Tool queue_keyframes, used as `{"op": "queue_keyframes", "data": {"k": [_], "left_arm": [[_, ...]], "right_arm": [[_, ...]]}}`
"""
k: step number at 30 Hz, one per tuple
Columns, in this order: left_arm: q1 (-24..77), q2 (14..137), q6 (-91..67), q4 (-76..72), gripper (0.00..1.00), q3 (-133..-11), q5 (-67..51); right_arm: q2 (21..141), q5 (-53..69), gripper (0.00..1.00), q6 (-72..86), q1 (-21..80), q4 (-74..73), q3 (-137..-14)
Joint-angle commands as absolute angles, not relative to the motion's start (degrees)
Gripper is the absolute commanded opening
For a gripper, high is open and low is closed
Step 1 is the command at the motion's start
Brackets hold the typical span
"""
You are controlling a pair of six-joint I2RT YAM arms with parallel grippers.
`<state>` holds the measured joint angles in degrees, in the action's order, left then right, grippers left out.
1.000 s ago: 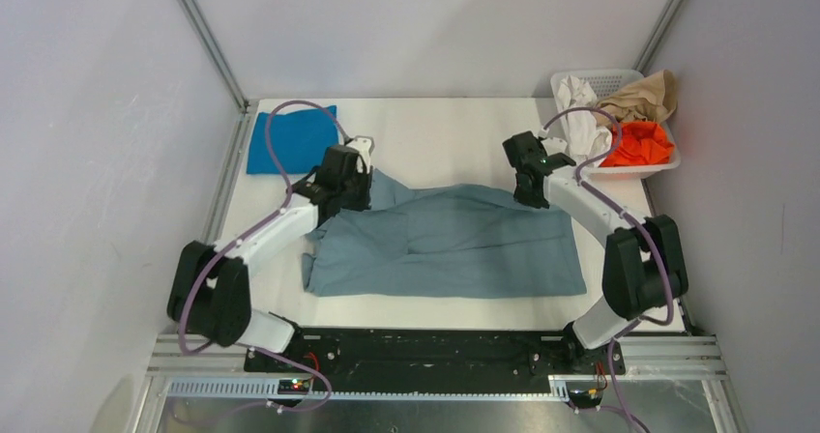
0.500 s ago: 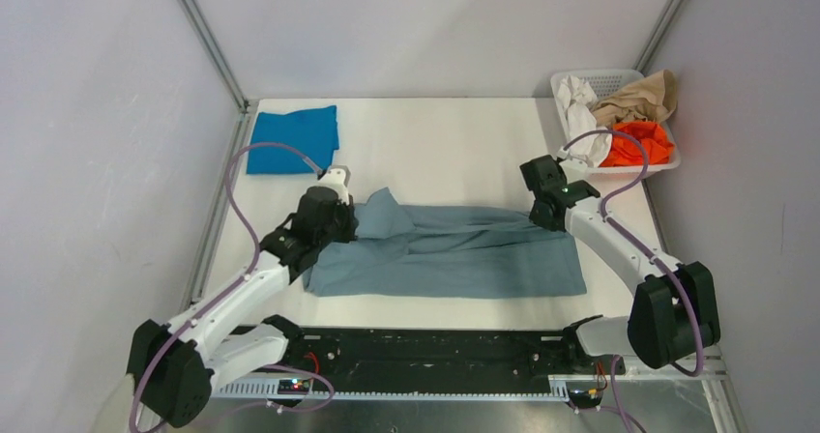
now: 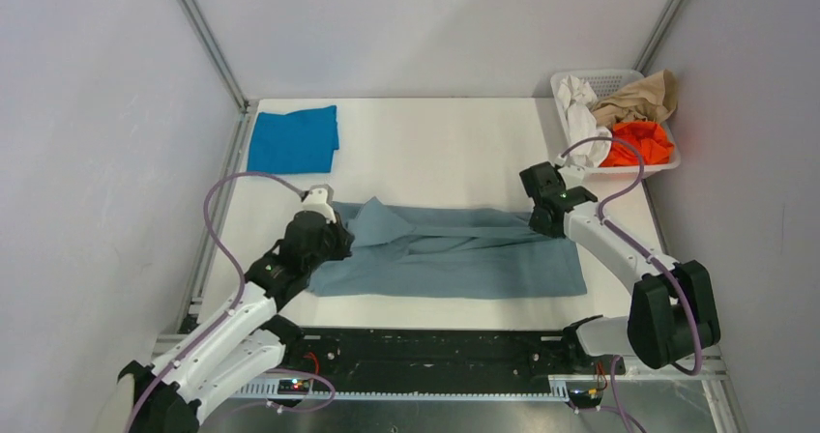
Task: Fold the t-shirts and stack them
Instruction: Fold the other side of the tshirt into a rectangle
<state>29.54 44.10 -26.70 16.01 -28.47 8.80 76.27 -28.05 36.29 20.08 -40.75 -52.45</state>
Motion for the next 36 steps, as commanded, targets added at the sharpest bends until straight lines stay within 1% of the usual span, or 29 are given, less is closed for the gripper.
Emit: {"op": "queue_keyframes", "data": {"k": [1,2,3,4,5,6,7,8,9,10,11,13,16,18,19,20,21,22,26,30,32,36], "left_arm": [[30.38,40.95,-35.85,18.19,0.04,-25.18,6.91],[30.73,39.26,-38.67,19.47,0.06,-23.92,6.44],[31.05,38.22,-40.08,20.59,0.08,-23.30,5.87],[31.80,36.08,-42.63,23.60,0.21,-22.35,5.66],[32.25,34.74,-43.95,25.29,0.31,-21.71,5.92],[33.15,32.06,-46.16,29.11,0.44,-21.54,6.04],[33.67,30.84,-46.90,30.90,0.57,-21.51,5.73],[35.07,28.39,-48.71,33.48,0.68,-21.57,5.54],[35.77,27.38,-49.49,35.07,0.89,-22.05,5.19],[36.78,25.56,-50.60,35.46,0.94,-22.41,4.92],[37.16,24.87,-50.75,35.78,0.98,-23.60,4.86],[37.75,24.24,-48.89,35.87,0.99,-26.47,6.72],[37.86,27.75,-46.02,35.71,1.00,-32.95,13.94],[37.88,33.38,-44.56,35.49,1.00,-35.70,20.12],[37.81,38.12,-44.65,35.39,1.00,-37.97,22.10],[37.80,40.55,-44.74,35.27,1.00,-39.03,25.43],[37.55,45.82,-44.67,34.92,1.00,-41.07,27.03],[37.28,48.44,-44.44,34.46,1.00,-42.98,27.37],[35.95,64.48,-41.91,29.41,1.00,-46.22,25.09],[35.26,74.95,-39.80,25.84,1.00,-48.47,19.49],[35.23,79.25,-39.85,25.72,1.00,-49.16,16.93],[36.85,81.84,-38.98,23.99,1.00,-48.14,9.03]], "right_arm": [[74.61,-31.12,0.17,39.53,20.97,-41.87,-48.90],[73.30,-31.73,0.33,42.27,21.17,-43.93,-48.31],[72.33,-33.73,0.37,45.68,21.90,-46.95,-46.71],[69.74,-36.20,0.44,47.45,22.55,-48.66,-45.72],[68.14,-37.00,0.51,51.00,22.74,-52.37,-44.10],[64.25,-38.12,0.67,52.70,22.93,-54.09,-42.53],[62.23,-38.31,0.75,54.84,22.98,-56.70,-41.75],[57.50,-38.52,0.87,55.76,23.04,-57.79,-40.67],[54.94,-38.55,0.93,57.07,23.08,-59.34,-40.20],[49.95,-38.03,0.98,57.06,23.00,-59.42,-39.45],[45.36,-37.47,0.99,55.46,22.92,-58.03,-39.15],[39.40,-34.16,0.99,49.76,22.08,-52.42,-38.19],[34.80,-24.38,0.99,40.45,20.89,-39.90,-36.40],[34.61,-17.31,0.99,37.08,20.20,-33.97,-35.78],[35.74,-13.49,0.99,36.25,19.97,-32.63,-35.69],[36.64,-11.75,0.99,35.03,19.87,-30.57,-35.69],[38.49,-9.42,1.00,34.57,19.80,-29.92,-35.68],[40.60,-8.75,0.99,34.17,19.74,-29.25,-35.68],[46.42,-6.81,0.99,33.76,19.34,-28.90,-35.64],[48.93,-5.42,1.00,33.31,19.12,-28.44,-35.03],[48.81,-5.20,0.99,32.95,18.96,-28.49,-34.94],[47.22,-6.21,1.00,32.65,18.54,-29.02,-34.18]]}}
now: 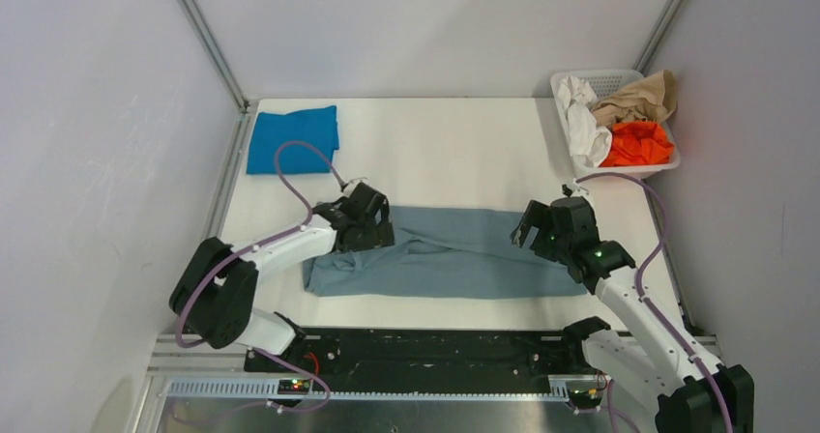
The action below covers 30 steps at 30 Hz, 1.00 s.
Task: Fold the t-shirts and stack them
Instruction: Fold the other side of the tshirt into a rectangle
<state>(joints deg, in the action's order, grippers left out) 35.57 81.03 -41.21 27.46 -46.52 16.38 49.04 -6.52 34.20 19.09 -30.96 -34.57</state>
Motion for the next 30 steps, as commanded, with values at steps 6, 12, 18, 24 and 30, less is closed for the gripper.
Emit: {"op": "queue_keyframes", "data": {"k": [6,12,18,24,30], "left_arm": [[45.39,75.27,-35.21,23.56,1.00,-42.16,8.17],[51.54,68.11,-34.37,24.65,1.00,-36.04,4.44],[56.30,63.46,-35.42,29.19,1.00,-36.05,4.62],[58.51,50.59,-32.88,30.95,1.00,-39.62,6.32],[53.96,55.36,-34.37,29.31,1.00,-46.40,27.00]], "right_arm": [[45.83,-6.59,1.00,32.51,17.87,-29.60,-33.03],[45.42,-6.88,0.99,32.23,17.56,-30.20,-32.18],[44.55,-7.28,0.99,31.68,17.20,-30.52,-32.17],[43.87,-7.38,0.99,31.38,16.47,-30.86,-32.11],[43.93,-5.15,0.99,31.77,16.26,-29.57,-31.57]]}}
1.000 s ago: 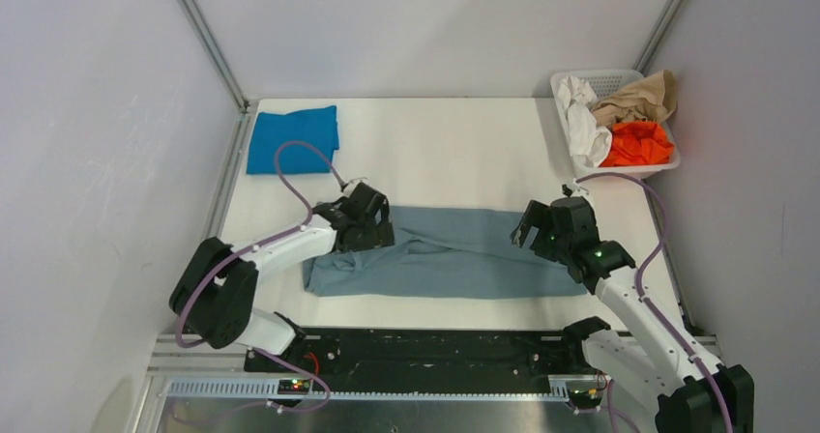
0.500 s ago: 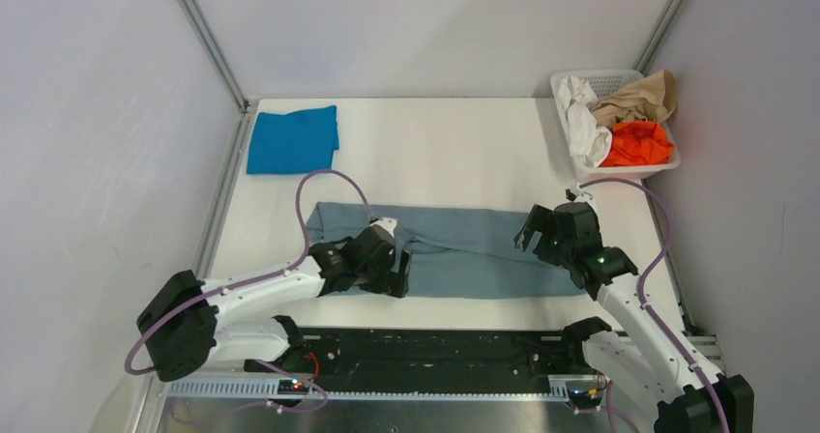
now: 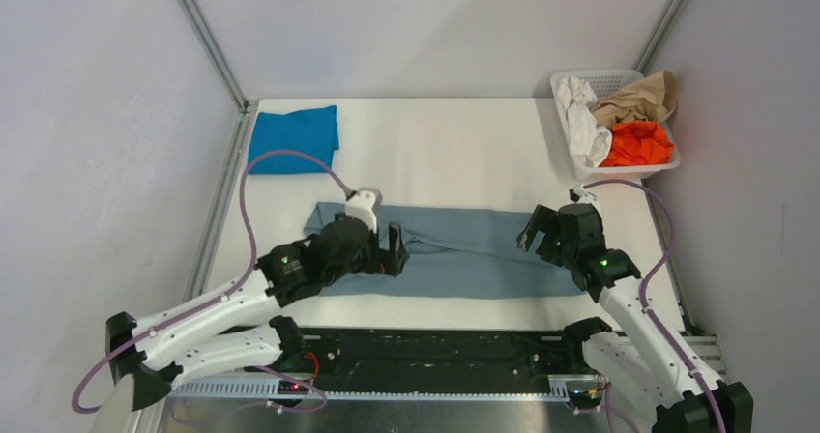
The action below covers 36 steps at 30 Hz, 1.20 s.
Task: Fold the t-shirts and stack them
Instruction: Fold the other side of the tshirt into a rectangle
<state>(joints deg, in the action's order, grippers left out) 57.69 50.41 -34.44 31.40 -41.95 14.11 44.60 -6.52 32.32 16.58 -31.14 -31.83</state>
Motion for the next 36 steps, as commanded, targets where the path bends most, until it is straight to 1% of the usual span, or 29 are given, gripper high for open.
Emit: {"op": "queue_keyframes", "data": {"k": [1,2,3,6,8,11,15,18,24,28,31,33,36], "left_arm": [[49.99,59.39,-35.13,28.59,1.00,-47.50,25.47],[47.85,61.47,-35.45,27.12,1.00,-47.92,24.16],[44.68,66.01,-35.56,26.66,1.00,-48.94,21.03],[41.99,76.00,-34.69,25.91,1.00,-51.60,16.93],[41.71,79.74,-34.50,25.95,1.00,-51.61,13.20],[41.66,81.62,-35.85,26.04,1.00,-49.26,9.85],[41.68,77.47,-38.24,27.23,1.00,-41.74,6.08],[41.77,69.63,-40.93,29.25,1.00,-35.64,4.90],[41.77,57.15,-44.62,33.94,1.00,-29.53,2.01],[41.82,51.15,-46.06,36.53,1.00,-29.04,2.82],[41.83,47.47,-45.59,36.90,1.00,-31.28,3.68],[41.76,46.66,-45.10,36.92,1.00,-33.35,5.59],[41.81,48.89,-44.11,36.81,1.00,-36.61,9.16]], "right_arm": [[43.98,-4.45,0.99,31.70,16.26,-29.37,-31.53],[44.06,-4.25,0.99,31.55,16.26,-29.16,-31.54],[44.09,-3.94,0.99,31.51,16.26,-29.08,-31.55],[44.00,-3.79,0.99,31.33,16.25,-29.42,-31.55],[43.76,-4.13,0.99,31.22,16.15,-29.86,-31.55],[43.18,-4.62,0.99,31.10,16.06,-30.29,-31.51],[42.36,-5.27,1.00,30.88,16.08,-30.87,-31.55],[41.99,-6.08,0.99,31.12,16.00,-30.82,-31.17],[42.28,-6.86,0.99,31.30,15.91,-30.37,-30.47],[42.73,-6.91,0.99,31.14,15.82,-30.08,-30.41],[43.00,-6.83,0.99,31.04,15.79,-29.91,-30.41],[43.22,-6.58,1.00,31.08,15.82,-29.74,-30.41],[43.36,-3.55,1.00,30.89,15.97,-28.33,-30.41]]}}
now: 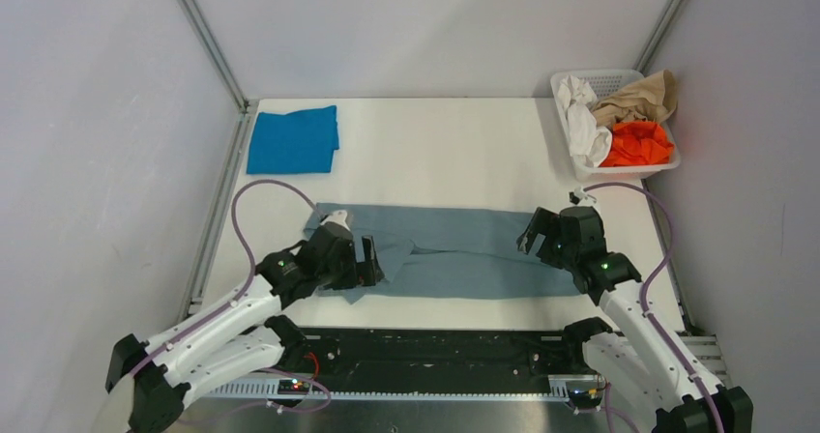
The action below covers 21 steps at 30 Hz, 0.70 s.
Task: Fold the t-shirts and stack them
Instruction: Fold the other side of the tshirt into a rectangle
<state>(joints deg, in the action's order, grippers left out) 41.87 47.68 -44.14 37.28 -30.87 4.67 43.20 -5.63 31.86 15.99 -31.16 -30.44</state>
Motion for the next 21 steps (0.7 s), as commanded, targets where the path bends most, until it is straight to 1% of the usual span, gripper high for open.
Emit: {"op": "queue_keyframes", "data": {"k": [1,5,6,7,8,9,10,13,14,15,19,20,21], "left_arm": [[41.72,49.76,-44.12,36.82,1.00,-38.33,10.90],[39.97,54.39,-46.12,36.00,1.00,-40.64,18.47],[38.66,55.85,-46.31,34.29,1.00,-40.54,18.31],[35.07,56.49,-46.03,32.57,1.00,-39.69,16.93],[33.22,57.85,-45.67,28.31,1.00,-38.96,12.71],[29.82,58.59,-45.60,25.80,1.00,-37.16,10.62],[28.49,60.13,-45.55,22.01,1.00,-36.51,7.86],[24.33,63.66,-45.05,19.52,1.00,-35.59,6.04],[23.81,65.02,-44.92,18.68,1.00,-35.22,6.30],[22.85,65.60,-44.87,17.35,1.00,-34.93,6.31],[20.26,68.70,-44.58,13.88,1.00,-33.34,4.95],[19.74,69.38,-44.50,13.18,1.00,-32.72,4.09],[19.58,70.08,-44.40,12.13,1.00,-32.49,3.13]], "right_arm": [[43.27,0.52,0.99,31.08,16.03,-27.61,-30.41],[44.29,14.42,0.99,36.89,19.08,-18.24,-29.78],[45.17,15.65,1.00,38.22,22.24,-13.77,-29.61],[47.39,16.70,0.99,41.13,24.26,-9.26,-29.49],[49.05,17.23,0.99,42.49,28.10,-6.61,-29.45],[52.58,17.36,0.99,45.36,32.03,-1.21,-29.54],[54.81,17.19,0.99,47.03,33.99,1.46,-29.99],[67.44,16.94,0.99,53.84,41.94,12.08,-32.49],[69.84,16.80,0.98,54.91,43.34,13.73,-34.51],[74.90,16.49,0.97,56.69,45.79,16.07,-35.76],[88.03,15.43,0.91,61.72,50.07,19.07,-42.95],[89.81,16.14,0.87,62.63,50.39,20.48,-44.20],[92.87,16.51,0.85,64.50,50.83,23.14,-44.69]]}}
